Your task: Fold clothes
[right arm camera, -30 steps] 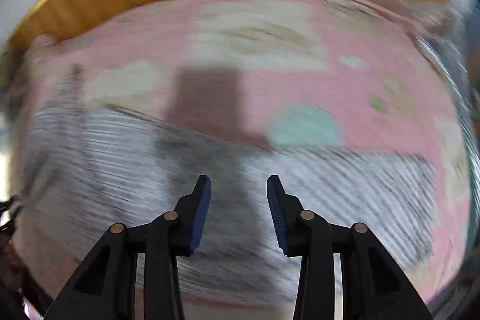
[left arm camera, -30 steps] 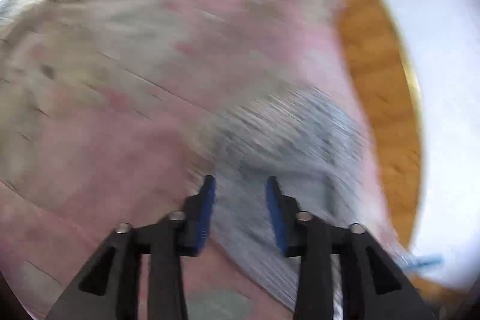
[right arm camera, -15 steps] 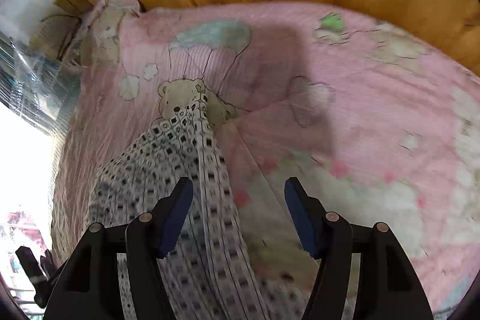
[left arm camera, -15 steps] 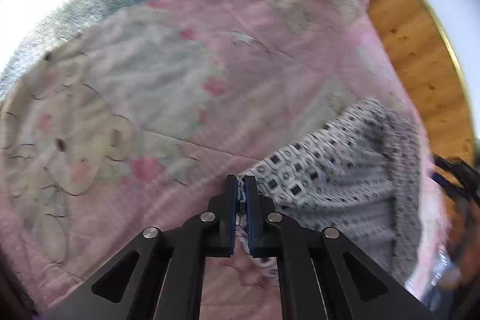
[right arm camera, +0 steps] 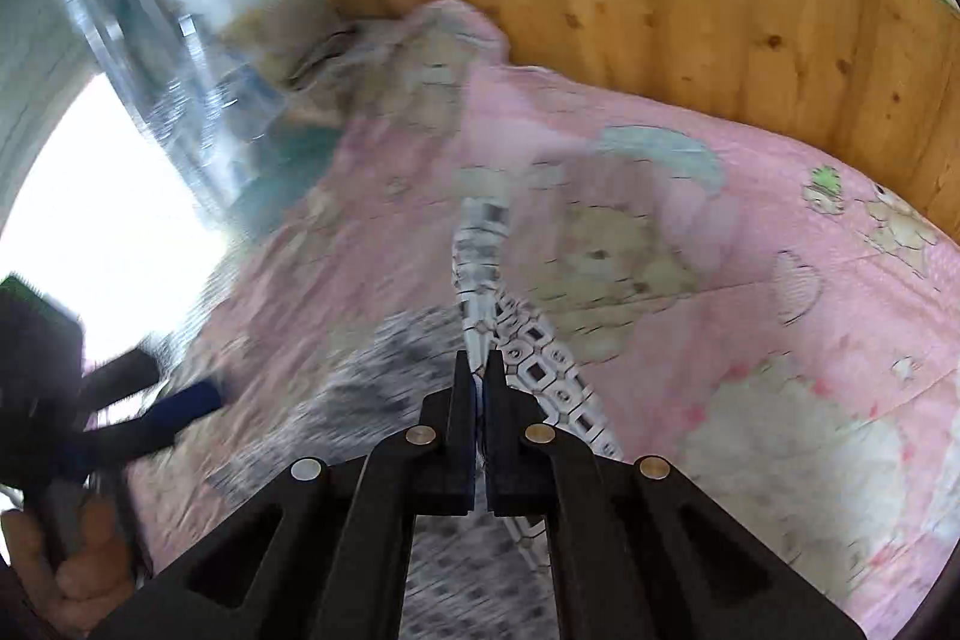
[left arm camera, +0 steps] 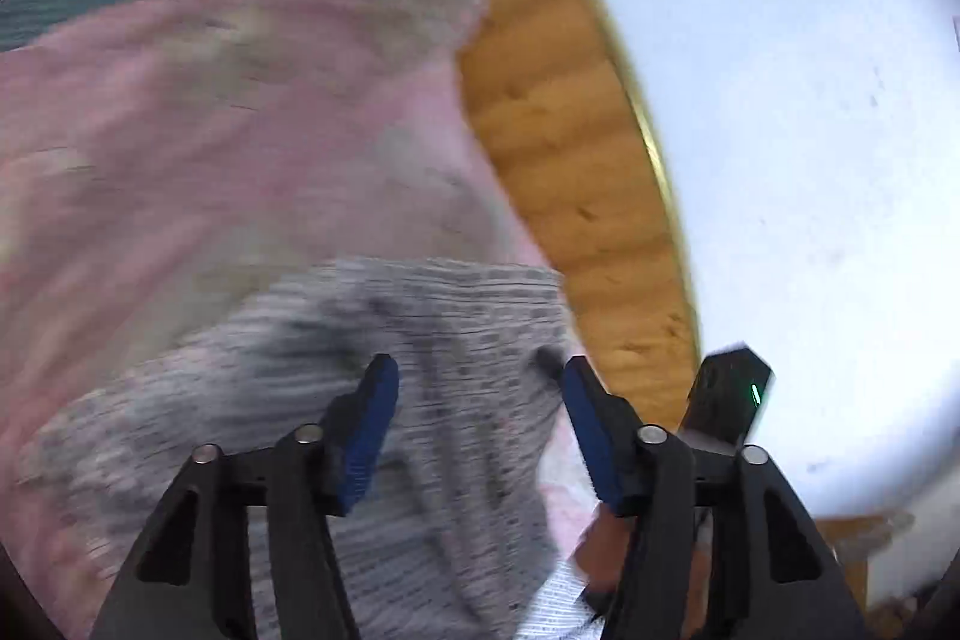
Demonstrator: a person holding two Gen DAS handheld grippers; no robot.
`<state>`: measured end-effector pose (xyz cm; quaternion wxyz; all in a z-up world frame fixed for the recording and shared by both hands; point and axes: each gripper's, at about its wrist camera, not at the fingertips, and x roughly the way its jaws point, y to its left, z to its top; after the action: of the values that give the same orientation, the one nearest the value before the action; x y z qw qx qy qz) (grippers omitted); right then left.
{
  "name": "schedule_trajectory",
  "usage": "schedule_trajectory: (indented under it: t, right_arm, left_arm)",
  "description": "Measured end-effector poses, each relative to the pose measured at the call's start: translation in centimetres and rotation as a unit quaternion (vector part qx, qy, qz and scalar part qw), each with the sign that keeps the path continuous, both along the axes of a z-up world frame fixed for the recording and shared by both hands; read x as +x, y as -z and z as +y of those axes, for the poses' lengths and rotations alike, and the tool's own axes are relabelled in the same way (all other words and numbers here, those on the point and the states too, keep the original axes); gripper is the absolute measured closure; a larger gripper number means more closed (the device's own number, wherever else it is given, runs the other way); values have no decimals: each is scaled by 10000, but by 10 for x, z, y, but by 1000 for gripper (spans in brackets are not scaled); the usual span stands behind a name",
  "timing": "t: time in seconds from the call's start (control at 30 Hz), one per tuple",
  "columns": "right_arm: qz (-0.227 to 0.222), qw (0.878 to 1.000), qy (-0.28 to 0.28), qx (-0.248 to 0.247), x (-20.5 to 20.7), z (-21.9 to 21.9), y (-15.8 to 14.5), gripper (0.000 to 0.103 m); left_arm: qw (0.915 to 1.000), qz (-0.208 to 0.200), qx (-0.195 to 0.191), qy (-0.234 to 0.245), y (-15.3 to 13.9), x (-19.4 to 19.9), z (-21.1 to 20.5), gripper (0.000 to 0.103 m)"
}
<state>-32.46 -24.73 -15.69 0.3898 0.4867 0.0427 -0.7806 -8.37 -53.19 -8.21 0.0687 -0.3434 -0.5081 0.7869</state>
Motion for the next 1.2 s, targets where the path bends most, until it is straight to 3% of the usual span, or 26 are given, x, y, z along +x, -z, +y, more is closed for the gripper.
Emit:
schedule_trajectory:
  t: [0.13, 0.27, 0.3, 0.33, 0.4, 0.43, 0.47, 0.53, 0.63, 0.73, 0.77, 0.83, 0.87, 1.03, 1.2]
  right_arm:
    - [-8, 9995, -263, -185, 24, -14, 6, 102]
    - [-62, 9973, -640, -346, 46, -27, 13, 101]
    - [-40, 9972, -705, -255, 52, -25, 17, 101]
    - [-19, 9969, -770, -165, 57, -23, 20, 100]
    - [95, 9964, -840, 42, 68, -15, 27, 76]
    - [294, 9965, -760, 166, 72, 1, 29, 50]
    - [543, 9960, -655, 261, 79, 22, 30, 43]
    - [909, 9929, -537, 539, 105, 62, 32, 43]
    - [1051, 9869, -655, 1035, 149, 101, 45, 43]
    - [1310, 9758, -590, 1648, 175, 117, 62, 44]
    - [1357, 9730, -515, 1793, 178, 121, 66, 52]
    - [1381, 9698, -297, 1987, 176, 127, 71, 88]
    - [1388, 9700, -181, 1987, 173, 129, 71, 96]
    - [1569, 9695, 148, 1879, 174, 142, 53, 101]
    - [1698, 9707, -123, 1697, 206, 145, 22, 102]
  left_arm:
    - [9979, -247, -350, 490, 4, -39, 24, 37]
    - [9967, -608, -363, 394, 28, -41, 28, 37]
    - [9965, -659, -376, 339, 34, -40, 27, 54]
    - [9956, -784, -435, 264, 41, -42, 25, 101]
    - [9943, -926, -525, 79, 48, -41, 18, 102]
    - [9952, -852, -492, -6, 42, -34, 14, 102]
    - [9957, -805, -459, -83, 35, -27, 9, 102]
    - [9966, -698, -400, -154, 21, -14, 1, 102]
    - [9973, -622, -388, -45, 6, -7, -4, 102]
    - [9967, -630, -509, 95, -4, -11, -2, 102]
    - [9964, -642, -542, 124, -8, -10, -2, 102]
    - [9958, -673, -594, 158, -12, -12, 0, 102]
    - [9955, -689, -623, 169, -14, -10, -1, 102]
    - [9939, -766, -775, 161, -23, -4, -7, 102]
    - [9882, -1071, -1070, 230, -16, 39, -20, 102]
